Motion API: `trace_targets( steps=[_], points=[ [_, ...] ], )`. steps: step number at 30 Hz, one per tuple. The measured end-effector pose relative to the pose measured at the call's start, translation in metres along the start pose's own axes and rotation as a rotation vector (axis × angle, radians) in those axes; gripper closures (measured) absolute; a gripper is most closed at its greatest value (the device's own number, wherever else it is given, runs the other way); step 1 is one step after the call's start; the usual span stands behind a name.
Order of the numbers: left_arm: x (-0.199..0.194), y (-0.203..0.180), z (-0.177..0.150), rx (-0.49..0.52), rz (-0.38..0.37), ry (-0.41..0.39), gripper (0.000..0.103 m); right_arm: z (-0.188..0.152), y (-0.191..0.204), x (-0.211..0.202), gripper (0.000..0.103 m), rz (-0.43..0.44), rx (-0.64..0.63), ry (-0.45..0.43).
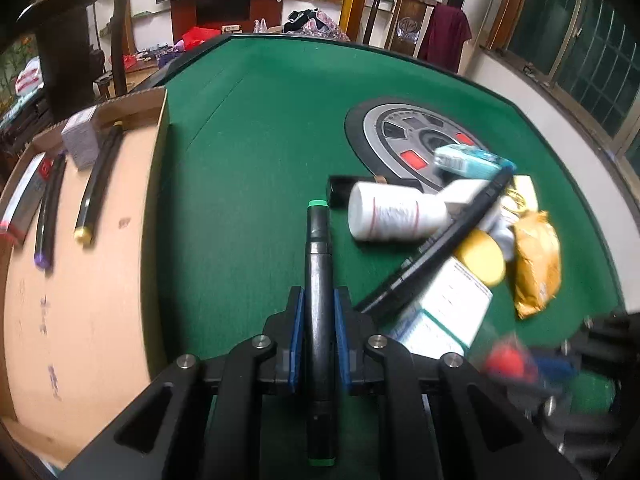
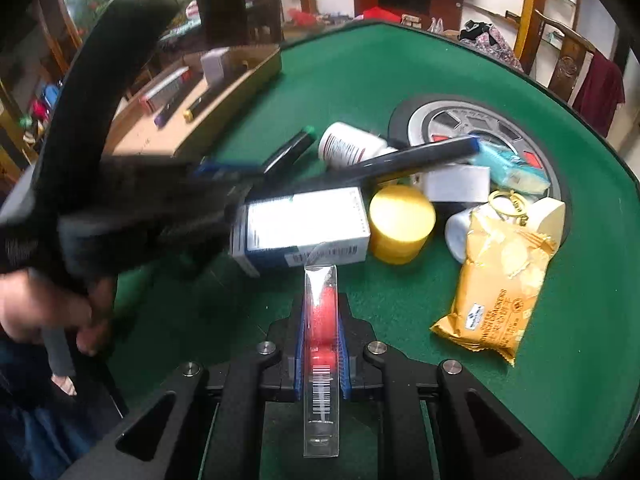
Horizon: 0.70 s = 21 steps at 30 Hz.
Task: Organize objects
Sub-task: 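Grasp a green-capped marker with the left gripper while the right grasps the red-capped tube, then carry the green-capped marker and red tube toward the cardboard tray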
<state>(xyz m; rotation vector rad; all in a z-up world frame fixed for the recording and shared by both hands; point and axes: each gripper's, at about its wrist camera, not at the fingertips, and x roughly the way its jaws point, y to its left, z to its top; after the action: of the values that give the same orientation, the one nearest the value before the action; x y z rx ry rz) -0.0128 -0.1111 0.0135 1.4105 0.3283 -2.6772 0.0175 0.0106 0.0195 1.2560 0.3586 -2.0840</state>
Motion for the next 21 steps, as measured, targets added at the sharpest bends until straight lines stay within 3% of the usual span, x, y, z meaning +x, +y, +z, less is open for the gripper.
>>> trace_targets(
  steps=[6, 11, 21],
  points=[
    [-0.010, 0.001, -0.019, -0.009, -0.019, -0.001, 0.089, 0.005, -0.009, -0.017, 0.089, 0.096, 0.087, -0.070],
    [-0.014, 0.000, -0.033, -0.018, -0.009, -0.005, 0.089, 0.012, -0.034, -0.021, 0.088, 0.194, 0.248, -0.134],
    [-0.016, -0.010, -0.039, 0.006, 0.024, -0.010, 0.089, 0.014, -0.056, -0.020, 0.088, 0.245, 0.390, -0.155]
  ],
)
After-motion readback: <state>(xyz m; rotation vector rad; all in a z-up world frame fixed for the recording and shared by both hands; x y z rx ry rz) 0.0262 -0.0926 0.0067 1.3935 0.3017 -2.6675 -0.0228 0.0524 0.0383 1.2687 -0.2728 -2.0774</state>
